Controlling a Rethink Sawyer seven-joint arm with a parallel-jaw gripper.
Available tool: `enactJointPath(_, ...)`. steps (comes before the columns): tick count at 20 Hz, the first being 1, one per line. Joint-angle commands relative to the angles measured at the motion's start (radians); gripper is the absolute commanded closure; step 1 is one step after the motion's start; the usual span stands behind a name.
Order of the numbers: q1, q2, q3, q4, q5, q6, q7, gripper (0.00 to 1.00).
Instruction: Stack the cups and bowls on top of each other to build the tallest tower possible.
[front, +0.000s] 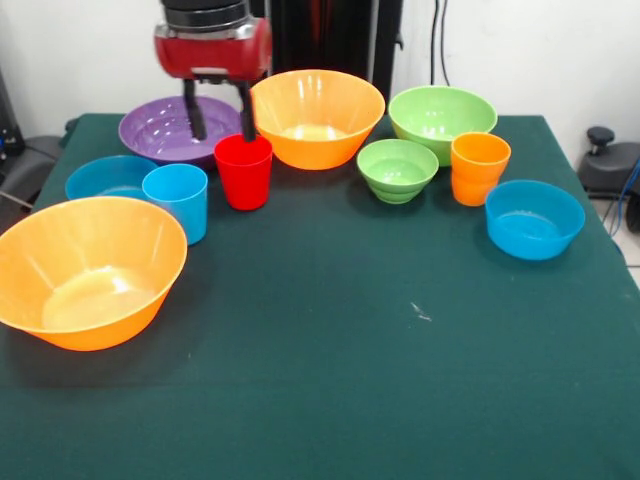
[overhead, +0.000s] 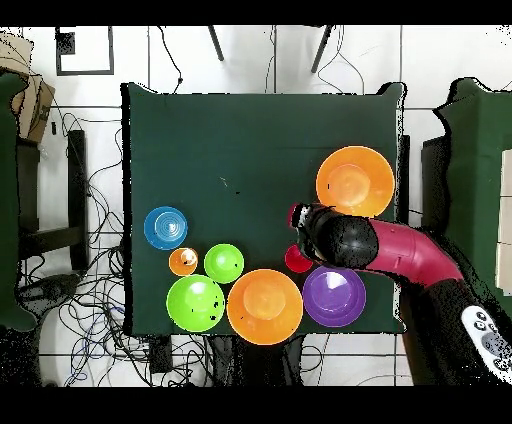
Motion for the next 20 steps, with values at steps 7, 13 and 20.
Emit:
enactJointPath(7, -0.060, 0.138, 0.106, -0.062, -0.239, -0.011, -0.224, 0.00)
enactJointPath(13, -0.066, 0.172, 0.121, -0.108, -0.289, -0.008, -0.206, 0.00)
enactJointPath(20, -0.110, 0.234, 0.273, -0.199, -0.294, 0.174, -0.448, 0.00)
